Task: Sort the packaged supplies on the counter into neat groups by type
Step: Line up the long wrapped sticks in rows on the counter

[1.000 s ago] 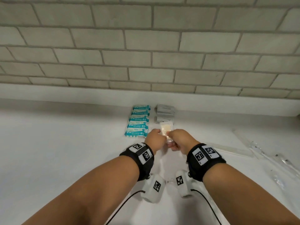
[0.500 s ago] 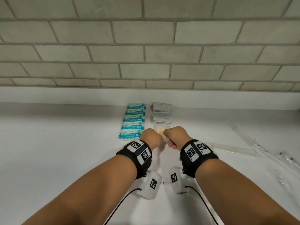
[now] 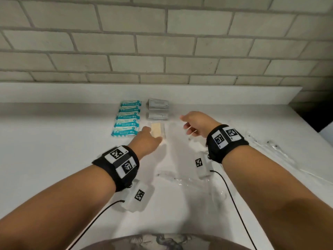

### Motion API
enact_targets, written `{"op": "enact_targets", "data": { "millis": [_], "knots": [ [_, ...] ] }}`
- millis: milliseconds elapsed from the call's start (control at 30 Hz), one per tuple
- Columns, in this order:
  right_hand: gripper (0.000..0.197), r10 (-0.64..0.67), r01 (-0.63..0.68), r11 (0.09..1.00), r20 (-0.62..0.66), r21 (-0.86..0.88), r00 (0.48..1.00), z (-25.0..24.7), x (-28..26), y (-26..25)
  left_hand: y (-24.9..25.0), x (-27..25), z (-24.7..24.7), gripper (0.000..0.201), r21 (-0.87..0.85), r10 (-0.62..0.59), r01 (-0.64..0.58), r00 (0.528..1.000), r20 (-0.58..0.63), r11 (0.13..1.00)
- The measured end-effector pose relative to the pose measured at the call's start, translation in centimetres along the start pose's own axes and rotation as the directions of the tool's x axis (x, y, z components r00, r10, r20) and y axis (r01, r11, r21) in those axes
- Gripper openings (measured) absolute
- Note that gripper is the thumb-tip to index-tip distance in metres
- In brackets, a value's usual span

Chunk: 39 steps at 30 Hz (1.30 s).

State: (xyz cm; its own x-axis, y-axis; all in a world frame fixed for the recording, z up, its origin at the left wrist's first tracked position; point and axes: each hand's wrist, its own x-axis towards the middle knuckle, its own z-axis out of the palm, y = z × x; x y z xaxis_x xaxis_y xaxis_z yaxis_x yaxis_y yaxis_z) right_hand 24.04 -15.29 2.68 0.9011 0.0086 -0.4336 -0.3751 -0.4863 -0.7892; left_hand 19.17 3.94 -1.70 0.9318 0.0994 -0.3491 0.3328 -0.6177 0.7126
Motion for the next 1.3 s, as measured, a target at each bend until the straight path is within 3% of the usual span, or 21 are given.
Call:
{"op": "enact_targets", "data": {
  "millis": [133,233,300,400,467,533,600,667,767,833,900,967,1033,1100,1167,1233,1300],
  "knots": [
    [0.031,-0.074,0.058,0.95,-0.043,-0.307,0.996,-4.3,-3.1,1.4,0.6,-3.6,0.8,0.054,0.254,0.104,-0.15,0.977,0.187,0.956],
    [0.032,-0.028,0.026,0.788,0.007,-0.616,1.0,-5.5,-6.2,3.5,1.0,-5.7,1.7,0.054,0.421,0.18,-0.307,0.932,0.314,0.853],
    [0.029,-0.018,0.057,0.695,0.062,-0.717,0.998,-5.8,-7.9,5.3,0.6,-6.7,2.5,0.056,0.49,0.184,-0.365,0.907,0.379,0.792],
    [0.059,-0.125,0.253,0.565,0.221,-0.785,0.967,-4.8,-9.7,8.0,-0.1,-7.9,3.7,0.058,0.58,0.218,-0.424,0.894,0.392,0.695],
    [0.066,-0.183,0.384,0.402,0.337,-0.831,0.923,-3.2,-10.6,9.7,-0.5,-8.6,4.6,0.058,0.614,0.275,-0.452,0.889,0.365,0.647],
    [0.054,-0.25,0.463,0.202,0.412,-0.863,0.876,-2.0,-11.2,10.9,-0.6,-9.1,5.4,0.056,0.619,0.321,-0.469,0.883,0.342,0.63],
    [0.032,-0.349,0.473,0.122,0.408,-0.873,0.844,-2.0,-11.4,11.6,-0.5,-9.4,6.0,0.05,0.615,0.33,-0.474,0.881,0.34,0.63],
    [0.017,-0.379,0.446,0.142,0.367,-0.884,0.85,-3.2,-11.4,11.9,-0.2,-9.7,6.5,0.041,0.607,0.316,-0.472,0.881,0.352,0.64],
    [0.004,-0.431,0.421,0.258,0.287,-0.869,0.855,-5.9,-11.7,12.4,0.4,-10.1,7.3,0.026,0.585,0.279,-0.462,0.883,0.379,0.667],
    [0.015,-0.457,0.388,0.356,0.203,-0.85,0.866,-8.4,-12.2,13.0,0.9,-10.4,7.7,0.022,0.595,0.245,-0.444,0.889,0.388,0.669],
    [0.018,-0.404,0.284,0.513,0.064,-0.81,0.913,-11.5,-12.6,13.7,1.4,-10.6,8.1,0.017,0.619,0.231,-0.406,0.91,0.345,0.673],
    [0.012,-0.327,0.152,0.648,-0.093,-0.746,0.941,-15.0,-12.6,14.7,2.0,-10.7,8.8,0.008,0.599,0.236,-0.338,0.94,0.245,0.726],
    [0.028,-0.226,0.038,0.732,-0.19,-0.681,0.955,-17.9,-12.7,15.8,3.1,-10.8,9.7,0.006,0.527,0.229,-0.272,0.962,0.146,0.805],
    [0.055,-0.084,-0.041,0.72,-0.146,-0.692,0.986,-19.4,-13.0,17.1,4.3,-11.0,10.9,0.013,0.44,0.235,-0.235,0.97,0.057,0.867],
    [0.066,0.043,-0.066,0.606,-0.051,-0.793,0.998,-19.1,-13.5,18.6,5.7,-11.0,12.3,0.018,0.34,0.25,-0.223,0.967,-0.04,0.914],
    [0.053,0.101,-0.056,0.554,0.0,-0.83,0.995,-18.3,-13.7,20.0,7.5,-10.9,13.9,0.023,0.299,0.277,-0.234,0.955,-0.109,0.925],
    [0.024,0.105,-0.042,0.596,0.027,-0.802,0.994,-18.1,-13.4,20.5,9.4,-10.4,15.6,0.021,0.307,0.318,-0.267,0.94,-0.126,0.913]
  ]
}}
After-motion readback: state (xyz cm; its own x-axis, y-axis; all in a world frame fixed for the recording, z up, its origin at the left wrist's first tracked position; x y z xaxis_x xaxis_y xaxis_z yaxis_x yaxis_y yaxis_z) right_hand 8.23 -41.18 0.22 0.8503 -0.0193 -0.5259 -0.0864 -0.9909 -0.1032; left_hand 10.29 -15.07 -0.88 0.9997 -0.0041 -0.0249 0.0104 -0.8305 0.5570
